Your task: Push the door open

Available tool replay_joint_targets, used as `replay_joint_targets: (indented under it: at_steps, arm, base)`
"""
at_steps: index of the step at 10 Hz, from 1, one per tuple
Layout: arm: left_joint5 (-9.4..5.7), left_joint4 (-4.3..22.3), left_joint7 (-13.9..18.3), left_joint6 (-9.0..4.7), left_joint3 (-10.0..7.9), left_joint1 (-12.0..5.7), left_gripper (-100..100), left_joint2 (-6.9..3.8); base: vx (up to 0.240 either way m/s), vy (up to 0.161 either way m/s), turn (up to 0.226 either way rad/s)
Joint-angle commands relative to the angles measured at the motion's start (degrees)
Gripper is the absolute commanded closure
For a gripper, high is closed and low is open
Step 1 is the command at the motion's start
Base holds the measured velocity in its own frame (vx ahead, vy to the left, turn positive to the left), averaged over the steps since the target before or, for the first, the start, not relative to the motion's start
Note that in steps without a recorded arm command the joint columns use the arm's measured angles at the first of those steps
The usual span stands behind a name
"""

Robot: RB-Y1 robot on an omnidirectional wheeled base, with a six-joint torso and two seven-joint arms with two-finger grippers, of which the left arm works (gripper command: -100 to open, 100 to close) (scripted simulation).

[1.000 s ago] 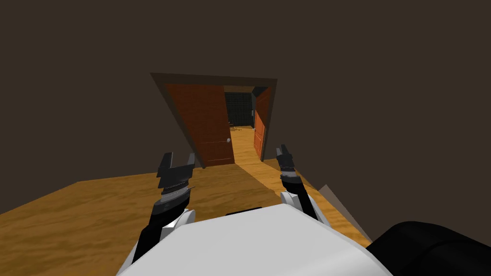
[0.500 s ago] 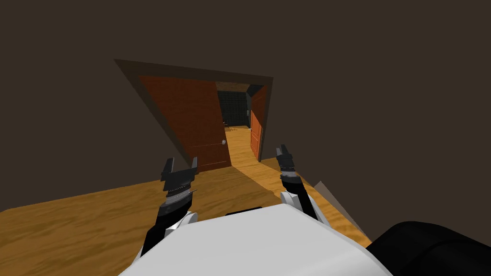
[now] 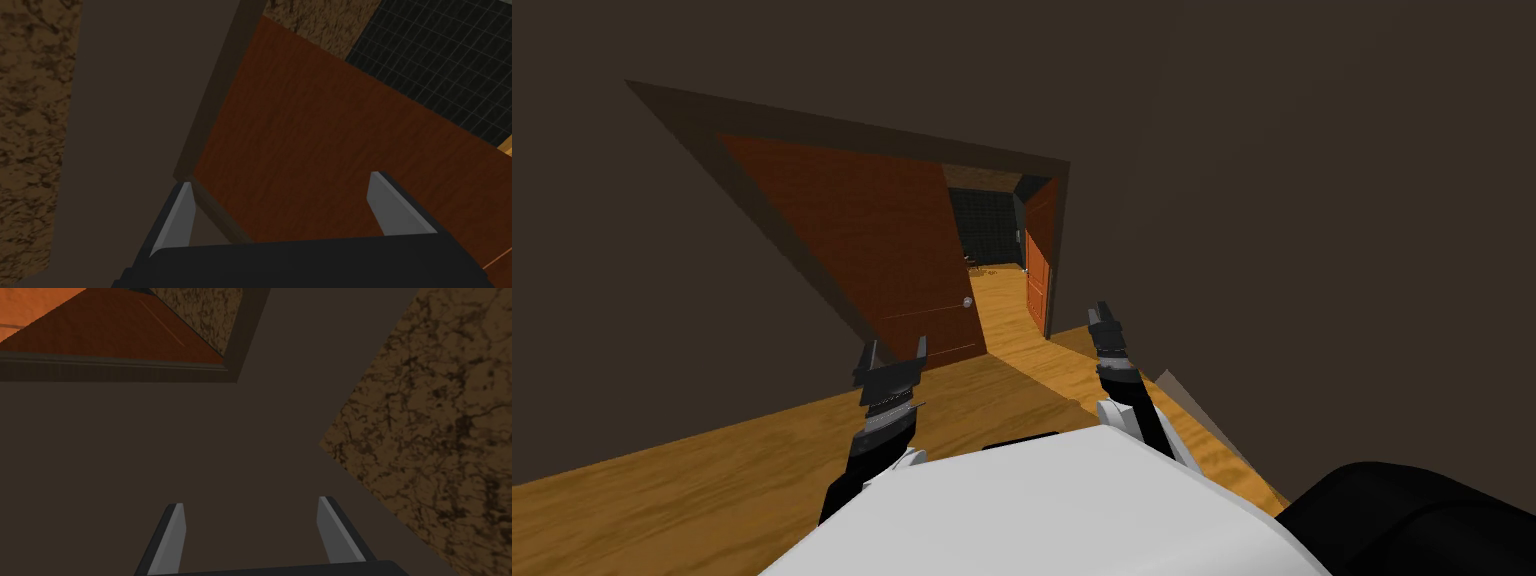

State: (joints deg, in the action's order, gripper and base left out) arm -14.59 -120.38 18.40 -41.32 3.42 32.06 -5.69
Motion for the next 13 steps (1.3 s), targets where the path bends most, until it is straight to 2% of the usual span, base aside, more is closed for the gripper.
replay_joint_targets:
  at_steps: [1, 13]
  arm:
    - [-2.00, 1.7, 1.7, -1.21, 0.82, 0.31, -100, -0.26]
    - [-15.08, 13.8, 11.9, -8.64, 4.21, 0.96, -100, -2.73]
  base:
    - [0.128, 0.040, -0.189]
    - [0.091, 0.044, -0.145]
